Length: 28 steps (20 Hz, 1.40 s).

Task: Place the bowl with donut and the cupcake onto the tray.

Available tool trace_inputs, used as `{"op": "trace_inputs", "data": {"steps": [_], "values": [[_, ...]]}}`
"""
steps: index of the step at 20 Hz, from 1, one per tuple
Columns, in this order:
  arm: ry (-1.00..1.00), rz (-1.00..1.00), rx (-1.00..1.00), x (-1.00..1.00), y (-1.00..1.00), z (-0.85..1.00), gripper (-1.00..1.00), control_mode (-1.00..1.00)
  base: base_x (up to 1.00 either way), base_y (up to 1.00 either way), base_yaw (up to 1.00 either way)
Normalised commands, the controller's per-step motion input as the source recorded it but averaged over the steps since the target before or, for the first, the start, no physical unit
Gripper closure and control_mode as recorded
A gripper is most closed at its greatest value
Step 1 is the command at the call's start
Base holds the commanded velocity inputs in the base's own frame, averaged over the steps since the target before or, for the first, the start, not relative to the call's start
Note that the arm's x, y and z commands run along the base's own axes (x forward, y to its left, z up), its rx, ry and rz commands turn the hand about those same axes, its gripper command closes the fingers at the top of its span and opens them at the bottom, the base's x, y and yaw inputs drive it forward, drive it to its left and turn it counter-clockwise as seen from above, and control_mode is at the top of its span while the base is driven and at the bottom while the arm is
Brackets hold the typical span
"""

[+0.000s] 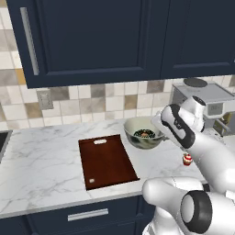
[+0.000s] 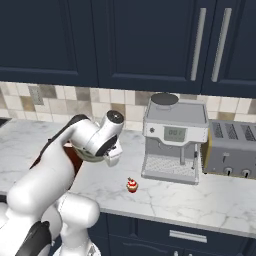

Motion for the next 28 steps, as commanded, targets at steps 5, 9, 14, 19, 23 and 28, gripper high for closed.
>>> {"op": "trace_inputs", "data": {"steps": [5, 9, 14, 19, 23, 28], "values": [[0.0, 0.0, 0.0, 0.0, 0.51, 0.0, 1.0, -1.0, 0.0, 0.0, 0.0], [0.0, 0.0, 0.0, 0.0, 0.49, 0.0, 1.0, -1.0, 0.0, 0.0, 0.0], [0.0, 0.0, 0.0, 0.08, 0.46, 0.0, 1.0, -1.0, 0.0, 0.0, 0.0], [0.0, 0.0, 0.0, 0.2, 0.39, 0.0, 1.0, -1.0, 0.0, 0.0, 0.0], [0.03, 0.0, 0.0, 0.27, 0.37, -0.06, 1.0, -1.0, 0.0, 0.0, 0.0], [0.07, 0.0, 0.0, 0.27, 0.46, -0.26, 1.0, -1.0, 0.0, 0.0, 0.0]]}}
